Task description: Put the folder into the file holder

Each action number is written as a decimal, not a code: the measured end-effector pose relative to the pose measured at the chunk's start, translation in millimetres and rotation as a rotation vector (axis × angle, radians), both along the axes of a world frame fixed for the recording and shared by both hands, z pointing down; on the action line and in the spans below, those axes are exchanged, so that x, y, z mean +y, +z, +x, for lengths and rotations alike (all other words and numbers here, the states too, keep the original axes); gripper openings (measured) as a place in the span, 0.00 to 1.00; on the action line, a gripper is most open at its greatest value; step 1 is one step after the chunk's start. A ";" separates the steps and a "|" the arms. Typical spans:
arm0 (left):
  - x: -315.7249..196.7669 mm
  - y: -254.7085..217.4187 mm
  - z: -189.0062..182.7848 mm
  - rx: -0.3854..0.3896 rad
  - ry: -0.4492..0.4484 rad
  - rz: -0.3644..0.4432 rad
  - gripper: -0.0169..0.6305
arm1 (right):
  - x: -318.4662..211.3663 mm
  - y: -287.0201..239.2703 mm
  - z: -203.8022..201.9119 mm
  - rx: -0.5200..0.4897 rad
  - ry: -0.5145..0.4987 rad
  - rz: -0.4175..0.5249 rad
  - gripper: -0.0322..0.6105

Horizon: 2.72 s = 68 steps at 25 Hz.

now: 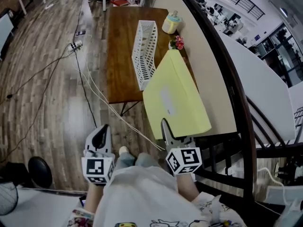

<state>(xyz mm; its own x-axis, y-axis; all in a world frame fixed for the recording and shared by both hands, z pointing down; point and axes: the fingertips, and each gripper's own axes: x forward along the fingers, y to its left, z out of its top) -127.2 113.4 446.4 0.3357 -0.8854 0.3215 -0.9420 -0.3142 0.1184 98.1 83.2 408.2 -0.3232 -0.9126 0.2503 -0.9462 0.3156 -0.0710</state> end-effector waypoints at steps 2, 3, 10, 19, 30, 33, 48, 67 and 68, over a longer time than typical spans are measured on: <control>-0.2 3.0 0.9 0.006 0.012 -0.016 0.03 | -4.8 -7.6 0.1 -0.001 0.006 0.020 0.31; -1.2 3.5 1.3 0.005 0.018 -0.020 0.03 | -7.7 -11.6 0.1 0.001 0.009 0.030 0.31; -19.9 -2.3 6.4 -0.009 0.029 0.008 0.03 | -34.6 -26.8 -1.4 0.005 0.010 0.067 0.31; -79.4 -8.0 17.9 -0.023 0.001 0.032 0.03 | -97.8 -35.4 2.1 -0.014 -0.025 0.107 0.31; -199.8 -24.4 35.1 -0.032 -0.049 0.067 0.03 | -224.3 -41.6 1.0 -0.041 -0.094 0.101 0.31; -207.4 -25.6 44.6 -0.041 -0.067 0.074 0.03 | -233.3 -41.8 6.1 -0.050 -0.116 0.102 0.31; -231.2 -30.0 44.9 -0.058 -0.104 0.094 0.03 | -267.3 -32.0 -4.7 -0.065 -0.168 0.096 0.31; -227.7 -15.7 32.5 -0.066 -0.036 0.042 0.03 | -275.2 -25.6 -19.2 -0.047 -0.092 0.096 0.31; -227.2 -14.0 33.0 -0.065 -0.032 0.039 0.03 | -276.1 -24.0 -19.7 -0.044 -0.090 0.097 0.31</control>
<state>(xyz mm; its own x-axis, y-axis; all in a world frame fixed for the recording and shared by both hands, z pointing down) -94.3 -113.8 432.3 0.2861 -0.9077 0.3070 -0.9570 -0.2865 0.0447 78.5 -192.8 384.1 -0.4132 -0.8988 0.1463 -0.9106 0.4061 -0.0769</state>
